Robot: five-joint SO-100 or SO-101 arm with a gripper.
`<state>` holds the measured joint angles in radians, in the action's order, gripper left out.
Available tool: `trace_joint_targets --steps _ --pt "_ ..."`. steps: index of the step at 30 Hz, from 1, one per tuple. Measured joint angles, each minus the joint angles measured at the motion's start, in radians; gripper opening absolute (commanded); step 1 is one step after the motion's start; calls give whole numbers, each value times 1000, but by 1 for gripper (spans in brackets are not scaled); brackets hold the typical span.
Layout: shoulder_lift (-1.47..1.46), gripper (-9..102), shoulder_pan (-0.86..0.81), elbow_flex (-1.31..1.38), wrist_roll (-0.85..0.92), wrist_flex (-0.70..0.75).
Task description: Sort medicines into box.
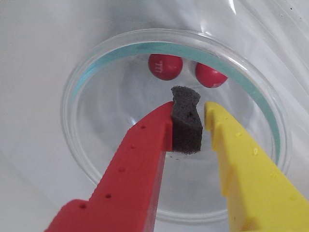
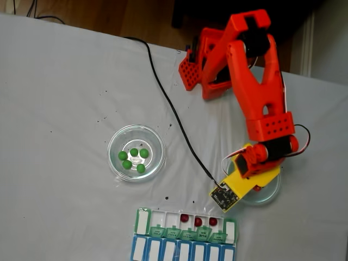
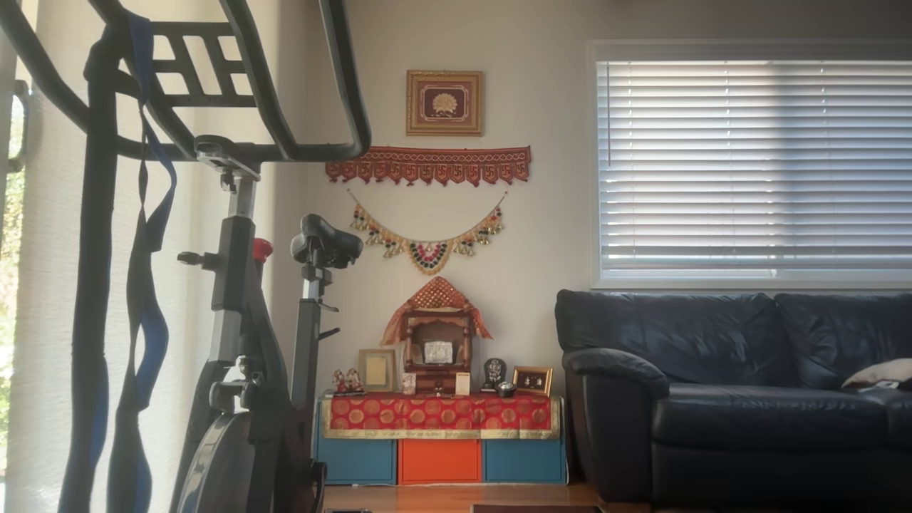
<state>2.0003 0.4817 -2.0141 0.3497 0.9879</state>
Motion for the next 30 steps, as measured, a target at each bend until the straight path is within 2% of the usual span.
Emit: trace_joint_targets --steps 17,30 --pt "-25 22 9 -51 29 -94" --pt "-64 25 9 -51 -2 -147"
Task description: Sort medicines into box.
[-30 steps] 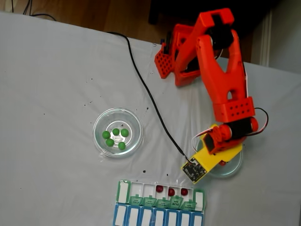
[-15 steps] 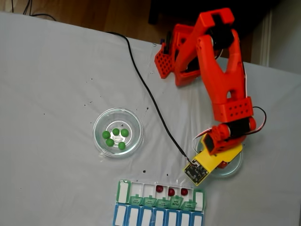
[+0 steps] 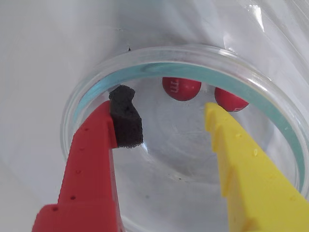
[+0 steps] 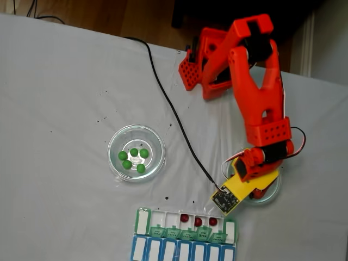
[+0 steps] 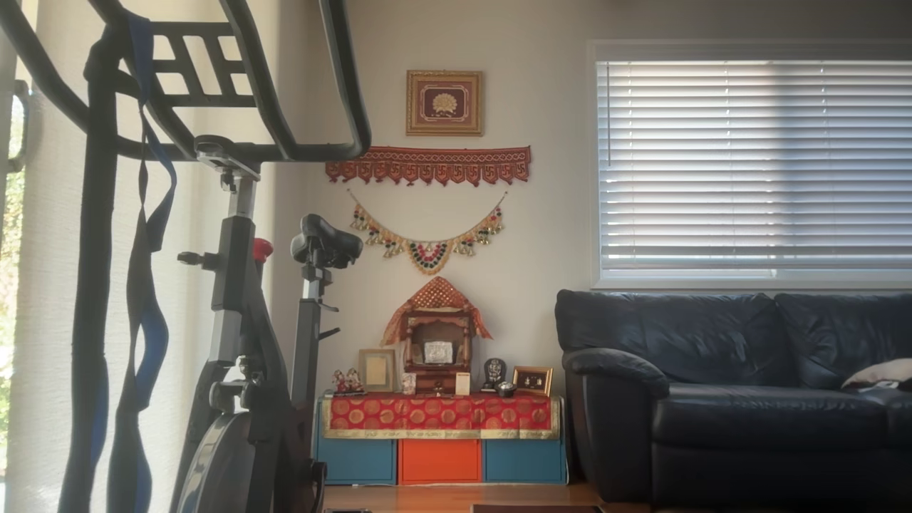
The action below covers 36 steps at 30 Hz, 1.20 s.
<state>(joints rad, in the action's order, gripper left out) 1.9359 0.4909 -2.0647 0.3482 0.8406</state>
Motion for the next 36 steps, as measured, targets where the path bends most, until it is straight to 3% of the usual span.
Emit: trace_joint_targets --steps 36 --pt "5 28 -21 -40 26 -43"
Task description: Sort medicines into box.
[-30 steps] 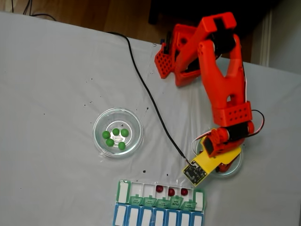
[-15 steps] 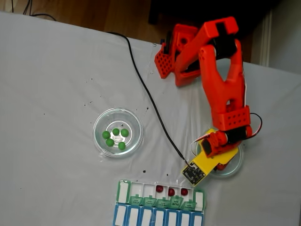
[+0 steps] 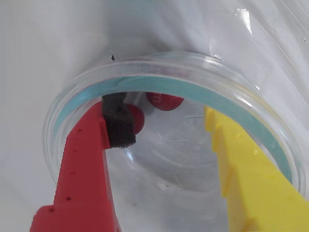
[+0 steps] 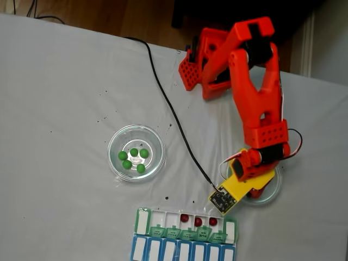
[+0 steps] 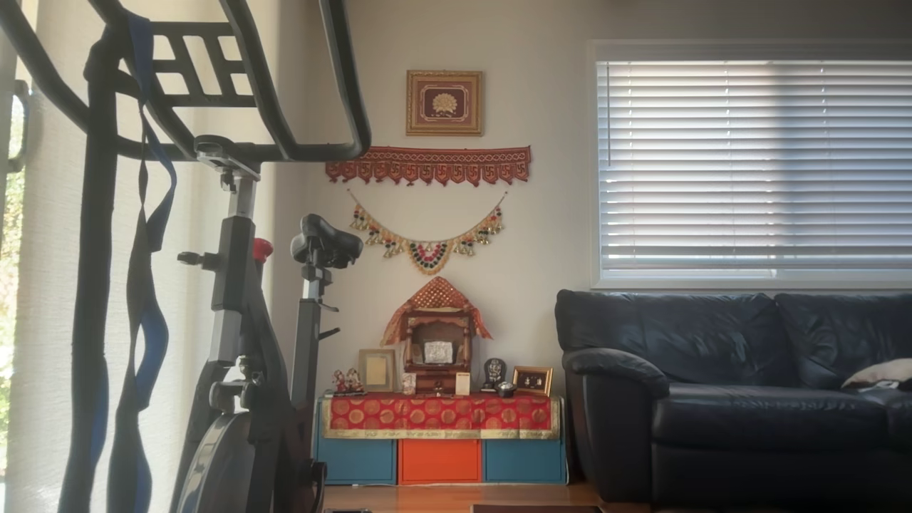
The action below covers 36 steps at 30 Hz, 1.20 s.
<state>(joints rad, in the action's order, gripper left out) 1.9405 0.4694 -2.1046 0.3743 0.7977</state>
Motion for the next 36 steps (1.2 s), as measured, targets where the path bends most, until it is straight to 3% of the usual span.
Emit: trace_joint_targets --steps 36 --pt "-32 21 -21 -14 110 -77"
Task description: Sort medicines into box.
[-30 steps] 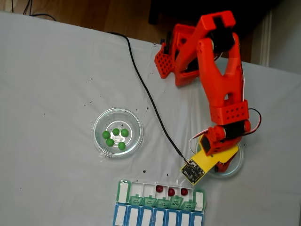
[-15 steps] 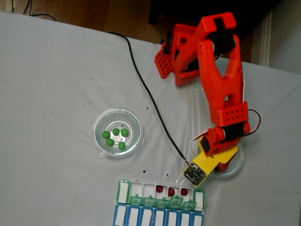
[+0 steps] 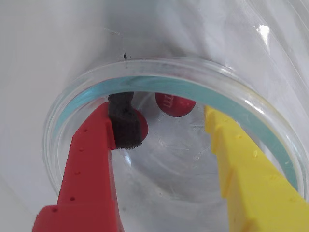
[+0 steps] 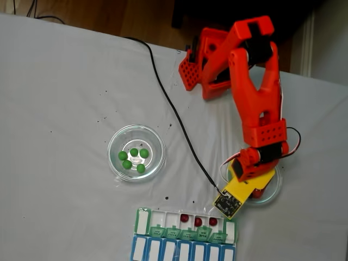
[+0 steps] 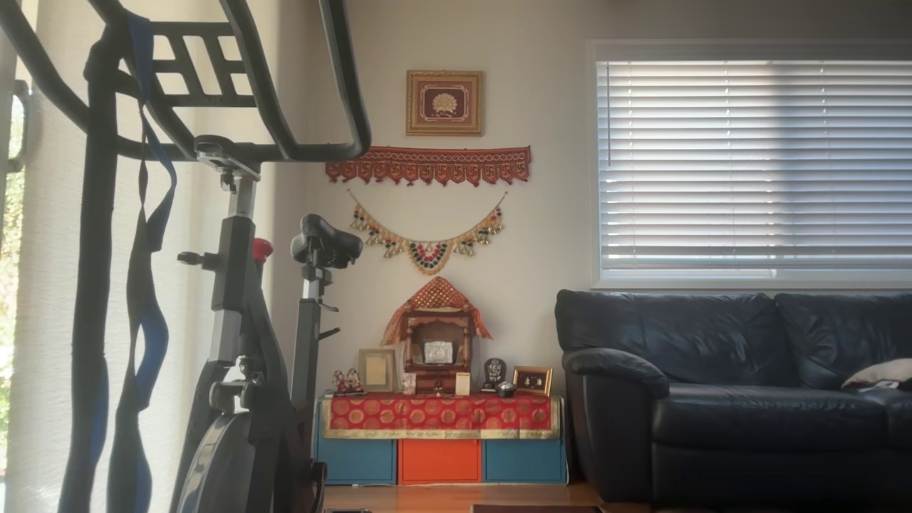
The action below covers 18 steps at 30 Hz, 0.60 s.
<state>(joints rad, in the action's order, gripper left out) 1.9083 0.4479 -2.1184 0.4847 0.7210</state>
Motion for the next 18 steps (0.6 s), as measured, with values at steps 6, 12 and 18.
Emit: trace_joint_targets --steps 6,12,18 --pt "0 18 -12 0 0 -25" --pt "0 18 -12 -15 17 -38" --pt "2 19 -12 -32 38 -54"
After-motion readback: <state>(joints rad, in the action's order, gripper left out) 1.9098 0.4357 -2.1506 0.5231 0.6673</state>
